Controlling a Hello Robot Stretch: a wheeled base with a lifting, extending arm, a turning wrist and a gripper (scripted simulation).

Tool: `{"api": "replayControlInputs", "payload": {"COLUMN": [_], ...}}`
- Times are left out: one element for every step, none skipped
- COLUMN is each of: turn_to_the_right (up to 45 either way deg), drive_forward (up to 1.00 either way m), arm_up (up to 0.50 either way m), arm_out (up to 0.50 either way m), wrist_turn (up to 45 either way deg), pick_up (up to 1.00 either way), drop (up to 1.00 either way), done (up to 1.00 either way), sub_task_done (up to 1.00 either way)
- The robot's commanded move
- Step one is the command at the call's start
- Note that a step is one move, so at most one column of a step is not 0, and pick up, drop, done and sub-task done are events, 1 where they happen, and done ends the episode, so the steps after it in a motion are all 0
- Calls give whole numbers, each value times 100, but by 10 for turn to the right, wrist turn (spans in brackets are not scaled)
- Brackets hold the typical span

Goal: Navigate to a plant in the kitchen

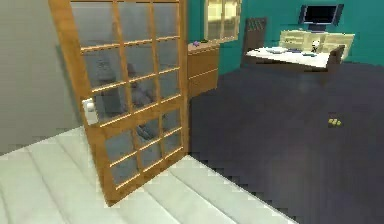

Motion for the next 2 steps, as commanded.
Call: {"api": "replayControlInputs", "payload": {"turn_to_the_right": [420, 0], "drive_forward": [0, 100], "arm_up": [0, 0], "arm_out": [0, 0], "wrist_turn": [0, 0], "pick_up": [0, 0], "drop": [0, 0], "done": [0, 0], "sub_task_done": [0, 0]}}
